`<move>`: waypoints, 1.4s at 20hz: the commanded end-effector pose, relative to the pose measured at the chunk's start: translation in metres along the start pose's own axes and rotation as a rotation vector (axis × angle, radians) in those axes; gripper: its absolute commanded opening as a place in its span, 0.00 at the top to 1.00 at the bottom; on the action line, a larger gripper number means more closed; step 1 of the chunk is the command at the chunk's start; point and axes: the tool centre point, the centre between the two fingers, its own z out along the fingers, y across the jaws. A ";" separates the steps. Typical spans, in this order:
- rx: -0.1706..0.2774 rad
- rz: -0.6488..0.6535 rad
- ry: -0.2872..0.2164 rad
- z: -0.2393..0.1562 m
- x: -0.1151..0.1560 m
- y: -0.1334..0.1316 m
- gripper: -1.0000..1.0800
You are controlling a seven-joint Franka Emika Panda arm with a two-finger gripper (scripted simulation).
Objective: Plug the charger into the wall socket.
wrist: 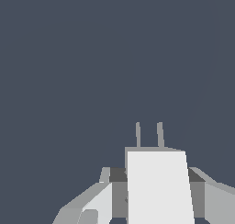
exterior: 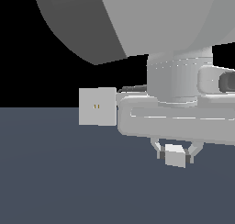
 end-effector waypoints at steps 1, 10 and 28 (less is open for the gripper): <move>0.000 0.000 0.000 0.000 0.000 0.000 1.00; 0.001 -0.002 0.000 -0.001 0.000 -0.002 1.00; 0.028 -0.110 0.000 -0.058 -0.006 -0.108 1.00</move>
